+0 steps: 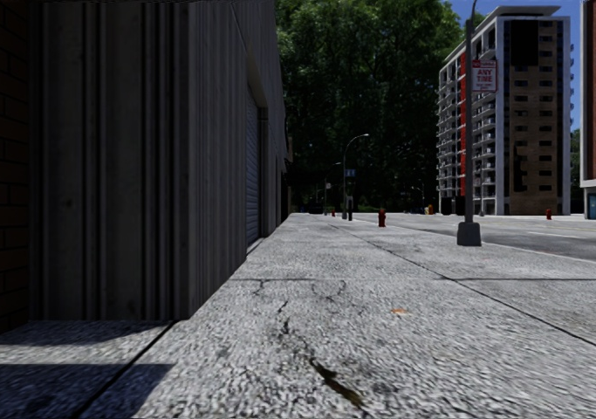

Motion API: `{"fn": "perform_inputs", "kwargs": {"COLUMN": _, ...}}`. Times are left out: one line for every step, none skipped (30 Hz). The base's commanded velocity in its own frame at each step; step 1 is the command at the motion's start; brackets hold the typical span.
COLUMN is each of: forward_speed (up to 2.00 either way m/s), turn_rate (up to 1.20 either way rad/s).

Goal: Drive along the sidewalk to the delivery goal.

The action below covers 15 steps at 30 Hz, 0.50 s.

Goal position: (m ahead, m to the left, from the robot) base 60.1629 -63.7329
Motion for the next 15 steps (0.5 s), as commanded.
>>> {"fn": "perform_inputs", "kwargs": {"forward_speed": 2.0, "turn_rate": -0.27}}
{"fn": "perform_inputs", "kwargs": {"forward_speed": 2.0, "turn_rate": -0.27}}
{"fn": "perform_inputs", "kwargs": {"forward_speed": 2.0, "turn_rate": -0.27}}
{"fn": "perform_inputs", "kwargs": {"forward_speed": 2.0, "turn_rate": -0.27}}
{"fn": "perform_inputs", "kwargs": {"forward_speed": 2.0, "turn_rate": -0.19}}
{"fn": "perform_inputs", "kwargs": {"forward_speed": 2.0, "turn_rate": -0.08}}
{"fn": "perform_inputs", "kwargs": {"forward_speed": 2.0, "turn_rate": -0.08}}
{"fn": "perform_inputs", "kwargs": {"forward_speed": 2.0, "turn_rate": 0.0}}
{"fn": "perform_inputs", "kwargs": {"forward_speed": 2.0, "turn_rate": 0.0}}
{"fn": "perform_inputs", "kwargs": {"forward_speed": 2.0, "turn_rate": 0.0}}
{"fn": "perform_inputs", "kwargs": {"forward_speed": 2.0, "turn_rate": 0.0}}
{"fn": "perform_inputs", "kwargs": {"forward_speed": 2.0, "turn_rate": 0.0}}
{"fn": "perform_inputs", "kwargs": {"forward_speed": 2.0, "turn_rate": 0.0}}
{"fn": "perform_inputs", "kwargs": {"forward_speed": 2.0, "turn_rate": 0.0}}
{"fn": "perform_inputs", "kwargs": {"forward_speed": 2.0, "turn_rate": 0.0}}
